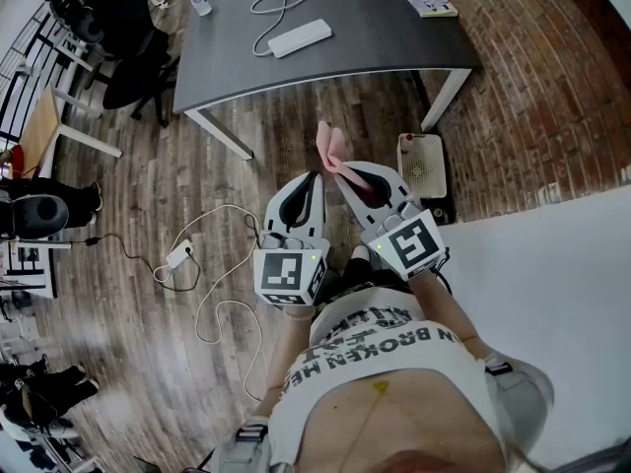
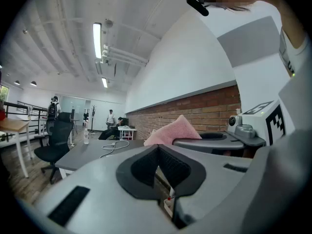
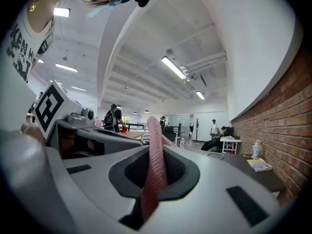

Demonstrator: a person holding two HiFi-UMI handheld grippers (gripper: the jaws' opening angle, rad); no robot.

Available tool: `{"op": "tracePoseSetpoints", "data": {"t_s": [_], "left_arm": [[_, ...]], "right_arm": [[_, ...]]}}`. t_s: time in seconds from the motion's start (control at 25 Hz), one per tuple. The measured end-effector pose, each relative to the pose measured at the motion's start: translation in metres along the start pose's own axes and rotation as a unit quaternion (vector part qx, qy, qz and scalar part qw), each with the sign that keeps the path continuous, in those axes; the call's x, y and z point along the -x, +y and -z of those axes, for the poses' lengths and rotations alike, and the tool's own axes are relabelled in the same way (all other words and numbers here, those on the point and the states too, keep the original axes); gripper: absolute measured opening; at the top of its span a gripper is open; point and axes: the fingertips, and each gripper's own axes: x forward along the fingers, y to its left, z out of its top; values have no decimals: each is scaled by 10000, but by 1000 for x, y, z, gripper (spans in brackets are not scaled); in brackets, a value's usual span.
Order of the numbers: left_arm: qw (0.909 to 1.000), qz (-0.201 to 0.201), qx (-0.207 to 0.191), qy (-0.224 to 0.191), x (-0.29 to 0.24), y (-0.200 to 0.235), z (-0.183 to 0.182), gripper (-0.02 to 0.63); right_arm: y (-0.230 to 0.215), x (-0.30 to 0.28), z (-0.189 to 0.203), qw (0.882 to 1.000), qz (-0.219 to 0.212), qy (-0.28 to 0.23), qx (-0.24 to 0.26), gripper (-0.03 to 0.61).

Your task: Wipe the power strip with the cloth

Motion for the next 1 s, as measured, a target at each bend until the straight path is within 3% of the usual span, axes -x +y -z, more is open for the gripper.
{"op": "tracePoseSetpoints", "data": {"t_s": [0.52, 0.72, 1.0], "left_arm": [[10000, 11, 47, 86, 1, -3, 7, 6], [9999, -50, 109, 47, -9, 16, 3, 6], [9997, 174, 140, -44, -52, 57, -6, 6]], "right_arm": [[-5, -2, 5, 9995, -76, -122, -278, 17], [-10, -22, 4, 9993, -125, -118, -335, 17], [-42, -72, 4, 9998, 30, -73, -199, 17]]}}
